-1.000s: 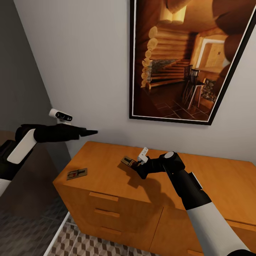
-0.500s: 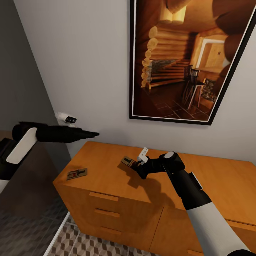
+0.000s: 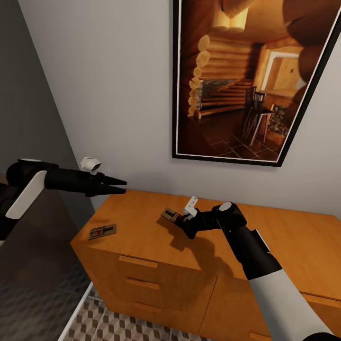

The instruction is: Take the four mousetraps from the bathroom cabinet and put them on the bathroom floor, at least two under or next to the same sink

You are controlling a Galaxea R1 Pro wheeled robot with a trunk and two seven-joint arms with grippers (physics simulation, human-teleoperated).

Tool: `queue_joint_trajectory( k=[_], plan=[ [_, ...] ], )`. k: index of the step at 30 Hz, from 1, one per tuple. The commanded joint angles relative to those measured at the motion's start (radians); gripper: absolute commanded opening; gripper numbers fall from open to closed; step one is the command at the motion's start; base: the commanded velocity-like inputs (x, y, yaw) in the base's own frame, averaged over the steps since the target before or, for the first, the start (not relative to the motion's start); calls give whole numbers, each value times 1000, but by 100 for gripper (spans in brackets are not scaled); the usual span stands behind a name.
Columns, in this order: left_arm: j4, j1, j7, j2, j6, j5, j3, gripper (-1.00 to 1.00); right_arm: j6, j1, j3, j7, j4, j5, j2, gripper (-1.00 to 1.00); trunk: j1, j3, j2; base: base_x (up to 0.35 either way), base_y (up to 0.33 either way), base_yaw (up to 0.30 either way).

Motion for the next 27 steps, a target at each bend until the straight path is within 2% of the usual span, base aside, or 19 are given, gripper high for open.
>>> queue_joint_trajectory(
  k=[1,3,6,13,15,19,22,24,27],
  plan=[
    [0,-1,0,1,5,3,-2,100,8,-1,0,9,-1,6,1,-100,0,-1,-1,0,0,0],
    [0,-1,0,1,5,3,-2,100,8,-1,0,9,-1,6,1,-100,0,-1,-1,0,0,0],
    [3,0,1,0,6,-31,-2,100,8,-1,0,10,1,6,1,-100,0,-1,-1,0,0,0],
    [4,-2,-3,8,6,-43,1,100,7,-1,0,11,5,6,1,-100,0,-1,-1,0,0,0],
    [3,-2,-3,24,5,-44,-1,100,7,-1,0,11,5,6,1,-100,0,-1,-1,0,0,0],
    [2,-1,-3,80,5,-46,-6,100,6,-1,0,12,6,7,1,-100,0,-1,-1,0,0,0],
    [2,0,-3,136,5,-45,-8,100,5,-1,0,12,6,8,1,-100,0,-1,-1,0,0,0],
    [2,0,-3,149,5,-44,-13,100,5,-1,0,12,7,8,1,-100,0,-1,-1,0,0,0],
    [1,0,-4,158,5,-44,-39,100,4,-1,0,12,7,7,1,-100,0,-1,-1,0,0,0]
  ],
)
